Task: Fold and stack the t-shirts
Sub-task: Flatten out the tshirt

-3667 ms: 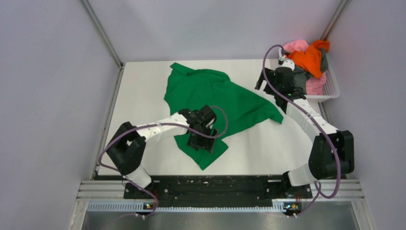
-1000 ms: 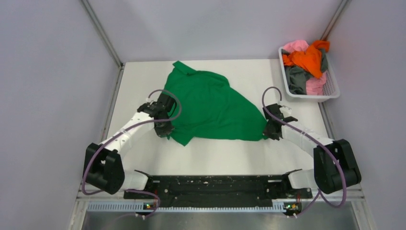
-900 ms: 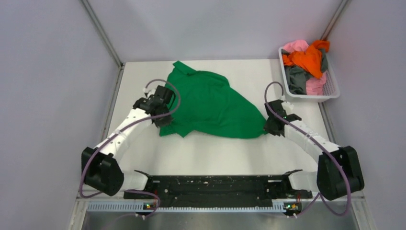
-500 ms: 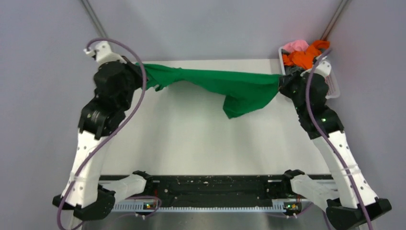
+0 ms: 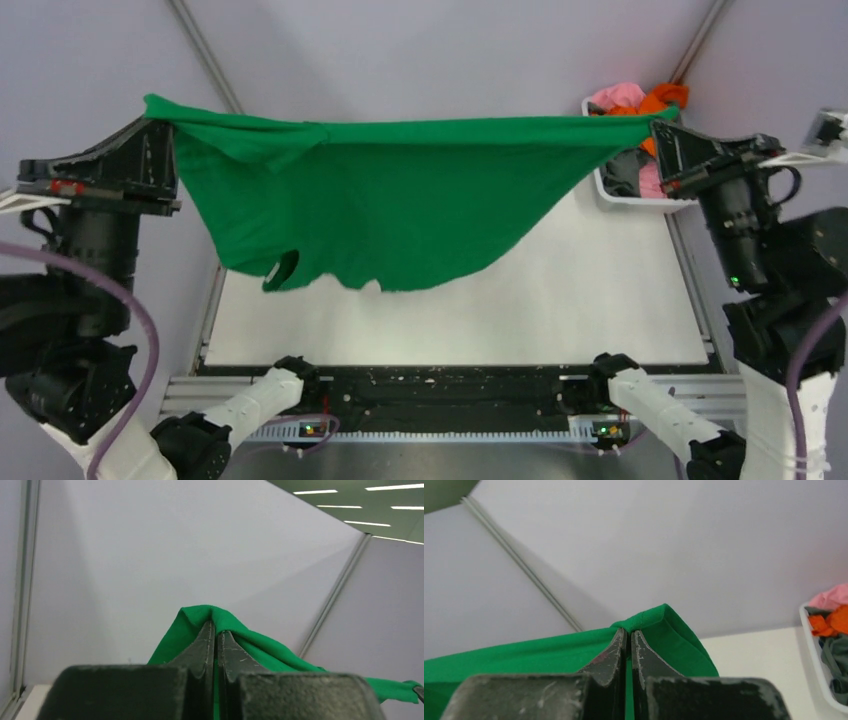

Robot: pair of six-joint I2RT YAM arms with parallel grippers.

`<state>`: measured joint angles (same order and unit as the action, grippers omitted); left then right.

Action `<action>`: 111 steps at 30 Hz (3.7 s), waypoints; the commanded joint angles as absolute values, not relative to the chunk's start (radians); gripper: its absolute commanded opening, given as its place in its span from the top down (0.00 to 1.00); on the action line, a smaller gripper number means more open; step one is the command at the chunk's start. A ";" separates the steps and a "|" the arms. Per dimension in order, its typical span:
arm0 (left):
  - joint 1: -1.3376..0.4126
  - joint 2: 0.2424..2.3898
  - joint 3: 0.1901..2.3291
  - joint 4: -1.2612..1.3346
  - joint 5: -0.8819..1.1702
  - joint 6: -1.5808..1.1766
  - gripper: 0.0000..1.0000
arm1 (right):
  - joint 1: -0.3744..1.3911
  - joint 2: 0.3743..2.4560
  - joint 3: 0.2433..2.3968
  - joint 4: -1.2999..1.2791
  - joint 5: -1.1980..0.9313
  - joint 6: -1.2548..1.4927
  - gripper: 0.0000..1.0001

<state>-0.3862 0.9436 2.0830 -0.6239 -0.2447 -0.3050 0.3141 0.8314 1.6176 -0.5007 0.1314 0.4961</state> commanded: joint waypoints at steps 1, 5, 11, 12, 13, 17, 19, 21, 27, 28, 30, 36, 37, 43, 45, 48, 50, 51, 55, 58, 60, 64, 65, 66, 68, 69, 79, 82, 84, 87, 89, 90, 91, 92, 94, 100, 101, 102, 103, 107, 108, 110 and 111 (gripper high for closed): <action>-0.382 0.916 2.146 -0.521 -0.137 -0.220 1.00 | 0.317 0.772 1.699 -0.540 0.055 0.459 1.00; -0.380 0.884 2.116 -0.497 -0.086 -0.218 1.00 | 0.317 0.735 1.697 -0.555 0.005 0.464 1.00; -0.381 0.893 1.955 -0.455 -0.131 -0.215 1.00 | 0.317 0.685 1.561 -0.549 0.097 0.502 1.00; -0.381 0.903 1.923 -0.456 -0.150 -0.215 1.00 | 0.317 0.682 1.527 -0.546 0.121 0.506 1.00; -0.381 0.916 1.886 -0.452 -0.174 -0.215 1.00 | 0.317 0.683 1.490 -0.547 0.147 0.511 1.00; -0.381 0.989 1.700 -0.430 -0.338 -0.213 1.00 | 0.316 0.704 1.303 -0.542 0.281 0.555 1.00; -0.380 1.062 1.625 -0.422 -0.414 -0.192 1.00 | 0.316 0.725 1.193 -0.510 0.349 0.579 1.00; -0.379 1.156 1.564 -0.423 -0.477 -0.183 1.00 | 0.316 0.767 1.090 -0.460 0.403 0.606 1.00; -0.367 1.489 1.463 -0.429 -0.568 -0.221 1.00 | 0.276 0.980 0.855 -0.230 0.363 0.618 1.00; -0.361 1.543 1.455 -0.427 -0.574 -0.235 1.00 | 0.257 1.022 0.826 -0.181 0.328 0.625 1.00; -0.343 1.636 1.453 -0.417 -0.550 -0.259 1.00 | 0.208 1.105 0.790 -0.093 0.220 0.643 1.00; -0.303 1.836 1.511 -0.369 -0.469 -0.294 1.00 | 0.132 1.356 0.819 0.095 0.141 0.617 1.00; -0.298 1.860 1.528 -0.362 -0.464 -0.300 1.00 | 0.120 1.396 0.839 0.116 0.123 0.613 1.00; -0.269 2.003 1.691 -0.392 -0.418 -0.331 1.00 | 0.083 1.601 1.003 0.099 0.064 0.618 1.00; -0.261 2.047 1.747 -0.408 -0.398 -0.336 1.00 | 0.081 1.645 1.047 0.091 0.058 0.620 1.00; -0.244 2.120 1.835 -0.422 -0.364 -0.337 1.00 | 0.079 1.710 1.108 0.076 0.086 0.621 1.00; -0.231 2.199 1.929 -0.460 -0.342 -0.340 0.87 | 0.076 1.765 1.158 0.062 0.119 0.622 1.00; -0.226 2.238 1.982 -0.483 -0.333 -0.341 0.73 | 0.073 1.793 1.190 0.061 0.135 0.616 0.99; -0.211 2.377 2.264 -0.571 -0.287 -0.340 0.02 | 0.069 1.905 1.380 0.009 0.225 0.531 0.62; -0.210 2.367 2.338 -0.574 -0.239 -0.363 0.01 | 0.073 1.907 1.473 -0.067 0.155 0.495 0.08; -0.210 2.295 2.244 -0.517 -0.207 -0.393 0.01 | 0.082 1.880 1.465 -0.081 0.123 0.475 0.02; -0.210 2.137 1.972 -0.442 -0.112 -0.463 0.01 | 0.118 1.811 1.372 -0.094 0.059 0.461 0.01; -0.211 2.107 1.907 -0.433 -0.071 -0.472 0.01 | 0.132 1.795 1.339 -0.086 0.034 0.464 0.01; -0.212 2.079 1.848 -0.423 -0.035 -0.484 0.01 | 0.144 1.784 1.304 -0.077 0.014 0.469 0.01; -0.212 2.037 1.745 -0.413 0.024 -0.520 0.01 | 0.169 1.766 1.238 -0.061 -0.008 0.475 0.01; -0.212 2.017 1.699 -0.400 0.047 -0.541 0.01 | 0.181 1.761 1.215 -0.055 -0.020 0.480 0.01; -0.212 2.100 1.620 -0.333 0.177 -0.656 0.33 | 0.206 1.786 1.124 -0.045 -0.075 0.497 0.02; -0.212 2.141 1.642 -0.321 0.148 -0.669 0.44 | 0.205 1.786 1.099 -0.049 -0.074 0.494 0.02; -0.211 2.159 1.655 -0.325 0.126 -0.671 0.50 | 0.206 1.786 1.088 -0.057 -0.066 0.489 0.03; -0.212 2.178 1.659 -0.330 0.094 -0.671 0.53 | 0.205 1.786 1.073 -0.065 -0.049 0.487 0.03; -0.212 2.187 1.666 -0.332 0.072 -0.669 0.53 | 0.206 1.788 1.072 -0.066 -0.051 0.483 0.03; -0.212 2.193 1.674 -0.331 0.071 -0.667 0.54 | 0.206 1.789 1.072 -0.068 -0.049 0.482 0.03; -0.212 2.197 1.683 -0.331 0.070 -0.667 0.55 | 0.206 1.789 1.073 -0.071 -0.044 0.481 0.03; -0.211 2.205 1.693 -0.327 0.073 -0.666 0.56 | 0.206 1.789 1.072 -0.073 -0.042 0.479 0.03; -0.212 2.219 1.716 -0.324 0.080 -0.662 0.58 | 0.205 1.790 1.075 -0.078 -0.032 0.476 0.03; -0.210 2.276 1.809 -0.346 0.098 -0.651 0.82 | 0.205 1.788 1.078 -0.090 -0.013 0.466 0.03; -0.209 2.281 1.823 -0.347 0.100 -0.649 0.89 | 0.205 1.791 1.079 -0.093 -0.012 0.465 0.03; -0.209 2.284 1.833 -0.343 0.102 -0.652 0.97 | 0.205 1.791 1.080 -0.095 -0.013 0.466 0.03; -0.209 2.284 1.840 -0.335 0.107 -0.653 1.00 | 0.205 1.792 1.080 -0.095 -0.013 0.465 0.03; -0.210 2.286 1.865 -0.282 0.130 -0.667 1.00 | 0.206 1.797 1.082 -0.098 -0.008 0.466 0.03; -0.210 2.295 1.880 -0.271 0.134 -0.670 1.00 | 0.206 1.795 1.083 -0.101 -0.004 0.466 0.03; -0.210 2.329 1.921 -0.251 0.136 -0.681 1.00 | 0.204 1.792 1.089 -0.109 0.016 0.465 0.03; -0.210 2.352 1.953 -0.247 0.138 -0.684 1.00 | 0.204 1.788 1.093 -0.111 0.028 0.464 0.03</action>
<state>-0.2111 2.3020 1.8477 -0.3370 0.1169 -0.6621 0.2066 1.7962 1.0676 -0.1020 -0.0193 0.4782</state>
